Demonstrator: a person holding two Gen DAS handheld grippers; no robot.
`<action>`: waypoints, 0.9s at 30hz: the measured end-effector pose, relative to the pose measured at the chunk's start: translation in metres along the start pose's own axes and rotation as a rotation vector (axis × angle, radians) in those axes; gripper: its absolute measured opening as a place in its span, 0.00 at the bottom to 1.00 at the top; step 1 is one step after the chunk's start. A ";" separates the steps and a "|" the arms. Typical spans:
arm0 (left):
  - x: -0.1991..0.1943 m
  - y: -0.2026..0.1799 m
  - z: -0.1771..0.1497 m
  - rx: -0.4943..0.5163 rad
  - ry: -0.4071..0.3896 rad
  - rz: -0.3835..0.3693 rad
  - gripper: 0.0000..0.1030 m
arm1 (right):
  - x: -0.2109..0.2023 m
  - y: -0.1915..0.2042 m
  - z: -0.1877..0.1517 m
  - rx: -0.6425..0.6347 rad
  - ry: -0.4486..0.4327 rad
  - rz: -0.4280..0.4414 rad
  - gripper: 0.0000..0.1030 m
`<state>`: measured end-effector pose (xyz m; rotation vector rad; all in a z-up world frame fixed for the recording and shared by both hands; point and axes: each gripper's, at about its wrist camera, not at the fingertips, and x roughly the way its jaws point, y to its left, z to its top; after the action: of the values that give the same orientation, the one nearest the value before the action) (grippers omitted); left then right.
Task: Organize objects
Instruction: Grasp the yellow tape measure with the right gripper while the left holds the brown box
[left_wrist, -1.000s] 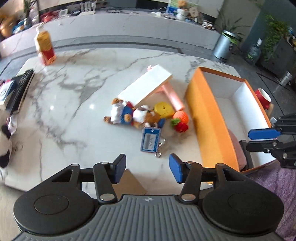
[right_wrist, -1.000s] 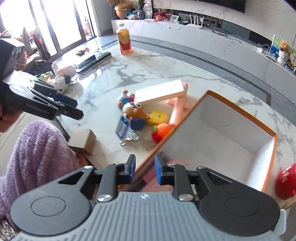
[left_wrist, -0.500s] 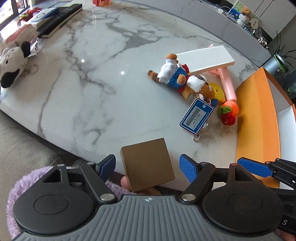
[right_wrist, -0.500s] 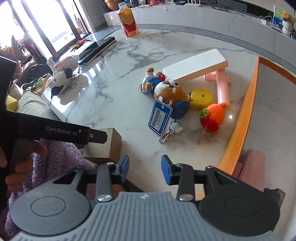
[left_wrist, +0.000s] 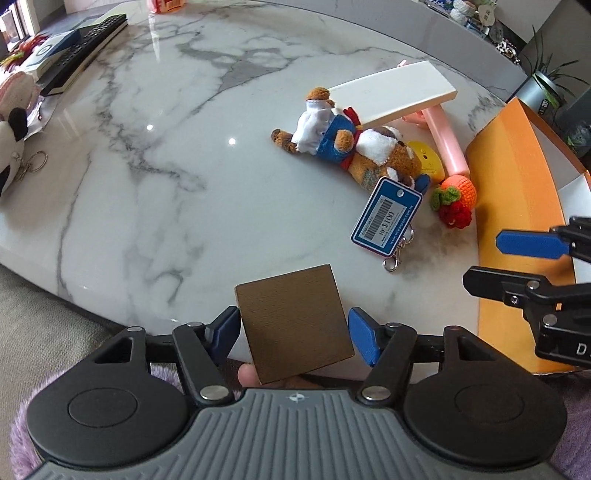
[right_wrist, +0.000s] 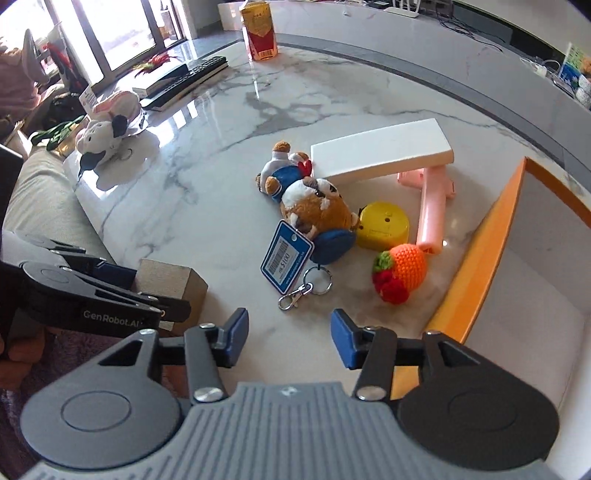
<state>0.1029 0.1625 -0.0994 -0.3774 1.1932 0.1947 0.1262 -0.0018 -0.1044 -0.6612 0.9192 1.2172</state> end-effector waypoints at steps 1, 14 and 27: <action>-0.001 -0.001 0.003 0.016 -0.004 -0.007 0.73 | 0.001 -0.002 0.005 -0.039 0.005 -0.007 0.53; 0.004 -0.013 0.064 0.180 -0.065 -0.024 0.73 | 0.068 -0.028 0.065 -0.597 0.170 -0.080 0.65; 0.017 -0.006 0.081 0.201 -0.043 -0.078 0.73 | 0.131 -0.056 0.094 -0.641 0.332 0.005 0.64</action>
<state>0.1810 0.1875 -0.0889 -0.2422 1.1425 0.0145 0.2125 0.1275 -0.1740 -1.4037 0.7908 1.4404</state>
